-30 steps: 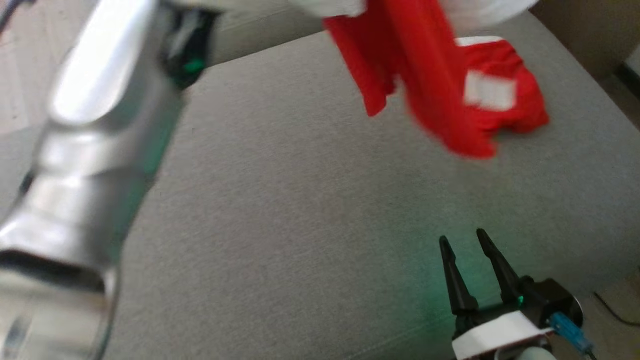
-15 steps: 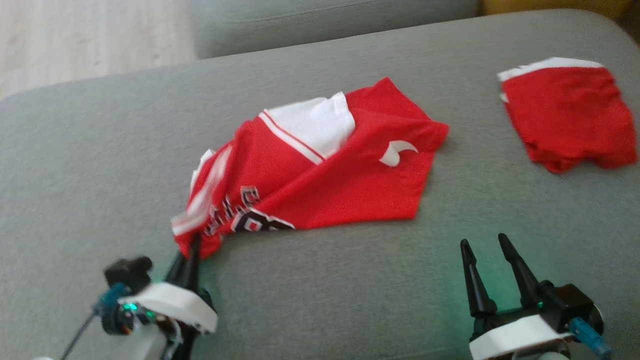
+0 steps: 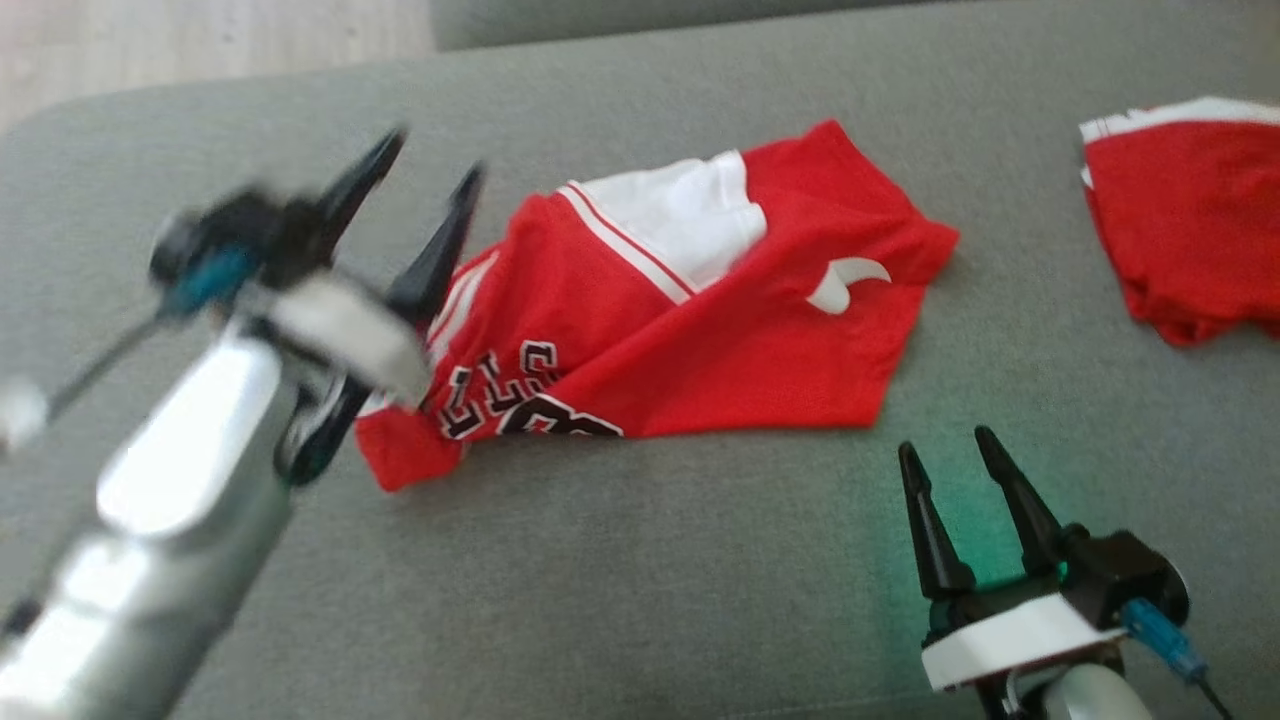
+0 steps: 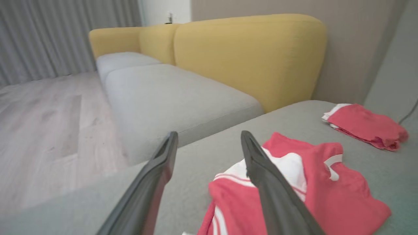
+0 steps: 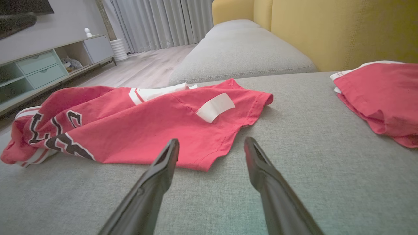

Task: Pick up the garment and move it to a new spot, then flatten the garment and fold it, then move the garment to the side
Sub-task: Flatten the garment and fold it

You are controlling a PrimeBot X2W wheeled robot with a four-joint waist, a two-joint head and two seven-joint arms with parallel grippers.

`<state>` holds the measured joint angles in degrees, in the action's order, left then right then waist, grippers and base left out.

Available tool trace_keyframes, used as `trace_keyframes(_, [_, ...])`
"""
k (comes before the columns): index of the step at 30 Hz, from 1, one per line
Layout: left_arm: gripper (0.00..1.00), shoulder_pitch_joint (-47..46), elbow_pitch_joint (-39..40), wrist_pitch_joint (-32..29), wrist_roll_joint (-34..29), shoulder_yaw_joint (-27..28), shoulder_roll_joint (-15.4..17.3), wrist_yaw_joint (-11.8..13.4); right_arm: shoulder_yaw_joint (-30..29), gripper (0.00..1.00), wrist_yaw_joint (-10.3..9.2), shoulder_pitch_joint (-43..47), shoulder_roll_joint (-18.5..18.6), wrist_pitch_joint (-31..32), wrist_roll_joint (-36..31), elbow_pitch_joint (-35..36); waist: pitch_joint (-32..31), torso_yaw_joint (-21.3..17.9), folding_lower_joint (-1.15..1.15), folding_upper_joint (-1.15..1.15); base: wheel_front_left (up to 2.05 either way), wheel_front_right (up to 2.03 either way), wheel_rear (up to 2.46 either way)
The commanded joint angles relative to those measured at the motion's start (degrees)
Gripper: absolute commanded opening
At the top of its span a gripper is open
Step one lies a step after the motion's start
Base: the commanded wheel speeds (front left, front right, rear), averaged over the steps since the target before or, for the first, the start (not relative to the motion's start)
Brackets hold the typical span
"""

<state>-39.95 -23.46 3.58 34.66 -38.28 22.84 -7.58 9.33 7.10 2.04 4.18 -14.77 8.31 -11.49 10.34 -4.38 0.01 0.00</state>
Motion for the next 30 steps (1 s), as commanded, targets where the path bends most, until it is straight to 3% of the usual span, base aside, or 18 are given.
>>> trace_keyframes(1, [1.00,-3.73,2.11,-1.64,0.01,0.44,2.25,0.09,1.59,1.00,0.39,-1.78,0.69,-0.23,-0.09,1.82,1.87,-1.67,-0.01,0.00,0.00,0.00,0.00])
trace_keyframes(10, [1.00,-23.12,1.96,-15.26,8.87,-16.50,3.73,0.09,5.26,1.00,0.39,-7.48,-0.17,-0.23,1.06,1.43,11.14,-10.30,-0.01,0.00,0.00,0.00,0.00])
trace_keyframes(19, [1.00,-34.11,-9.47,-16.37,14.04,-27.40,3.75,0.09,8.24,1.00,0.39,-11.95,-1.14,-0.23,2.63,1.40,19.15,-17.72,-0.01,0.00,0.00,0.00,0.00])
trace_keyframes(28, [1.00,-39.26,-14.03,-15.78,14.95,-33.46,4.38,0.09,9.89,1.00,0.39,-13.12,-1.28,-0.23,5.11,1.87,22.78,-19.88,-0.01,0.00,0.00,0.00,0.00])
trace_keyframes(29, [0.85,-39.55,-14.14,-15.64,15.16,-33.80,4.36,0.09,9.93,1.00,0.39,-13.24,-1.28,-0.23,5.33,1.86,22.95,-19.92,-0.01,0.00,0.00,0.00,0.00])
trace_keyframes(30, [0.52,-39.73,-14.12,-15.42,15.30,-34.09,4.34,0.09,9.91,1.00,0.39,-13.33,-1.29,-0.23,5.52,1.84,23.07,-19.91,-0.01,0.00,0.00,0.00,0.00])
